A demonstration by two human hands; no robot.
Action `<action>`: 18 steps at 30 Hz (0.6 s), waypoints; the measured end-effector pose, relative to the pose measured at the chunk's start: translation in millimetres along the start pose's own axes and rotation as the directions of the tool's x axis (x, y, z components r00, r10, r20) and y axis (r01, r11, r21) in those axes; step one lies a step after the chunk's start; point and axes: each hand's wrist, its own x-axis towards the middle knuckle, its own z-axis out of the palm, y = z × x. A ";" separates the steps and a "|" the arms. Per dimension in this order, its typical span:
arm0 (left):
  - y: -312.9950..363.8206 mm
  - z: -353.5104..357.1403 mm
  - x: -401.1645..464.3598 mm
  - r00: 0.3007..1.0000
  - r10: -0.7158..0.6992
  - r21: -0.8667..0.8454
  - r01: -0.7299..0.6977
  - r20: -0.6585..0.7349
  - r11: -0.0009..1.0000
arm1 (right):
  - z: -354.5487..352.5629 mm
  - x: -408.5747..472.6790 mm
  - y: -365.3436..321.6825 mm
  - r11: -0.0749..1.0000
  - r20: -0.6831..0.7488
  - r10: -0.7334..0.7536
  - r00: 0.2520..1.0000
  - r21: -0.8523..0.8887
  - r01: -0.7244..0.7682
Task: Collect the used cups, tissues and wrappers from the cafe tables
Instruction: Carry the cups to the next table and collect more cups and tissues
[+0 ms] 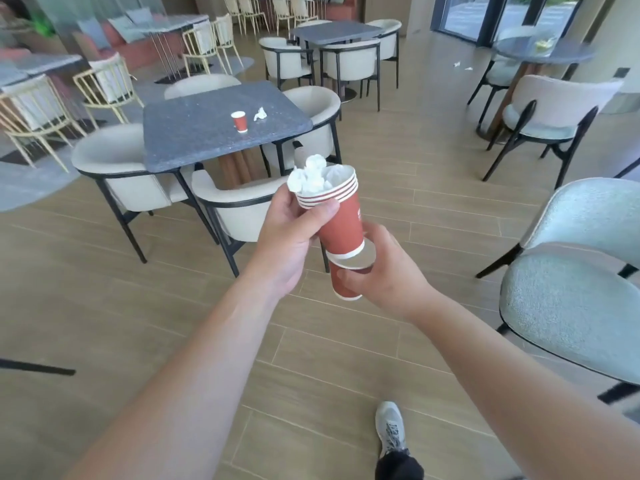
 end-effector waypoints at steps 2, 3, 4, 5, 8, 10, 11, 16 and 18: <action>-9.3 3.2 23.0 0.999 -0.029 0.030 0.030 -0.035 0.999 | -0.4 26.6 4.7 0.998 0.014 -0.025 1.000 0.059 0.024; -14.4 4.9 35.5 0.998 -0.037 0.047 0.039 -0.052 0.998 | -2.3 41.3 8.1 0.996 0.018 -0.033 0.999 0.082 0.032; -19.1 6.6 48.1 0.997 -0.040 0.065 0.045 -0.067 0.997 | -5.4 56.0 11.6 0.994 0.023 -0.035 0.999 0.103 0.033; -23.4 8.8 60.4 0.996 -0.044 0.085 0.051 -0.084 0.995 | -9.7 70.5 15.2 0.991 0.032 -0.032 0.999 0.128 0.028; -33.7 17.8 100.1 0.991 -0.064 0.155 0.082 -0.120 0.984 | -26.8 114.3 26.9 0.975 0.043 -0.022 0.999 0.222 0.012; -38.2 26.8 126.7 0.989 -0.076 0.184 0.099 -0.127 0.978 | -39.3 142.3 34.0 0.963 0.042 -0.033 0.999 0.269 0.021; -39.9 32.1 139.3 0.988 -0.079 0.186 0.103 -0.132 0.977 | -45.8 155.9 37.0 0.956 0.040 -0.043 0.998 0.290 0.029; -45.7 50.4 191.2 0.984 -0.077 0.131 0.098 -0.161 0.987 | -71.4 213.7 50.2 0.930 0.032 -0.093 0.995 0.360 0.076; -47.2 52.2 208.3 0.984 -0.073 0.132 0.095 -0.163 0.987 | -74.4 233.0 53.2 0.920 0.042 -0.106 0.993 0.384 0.082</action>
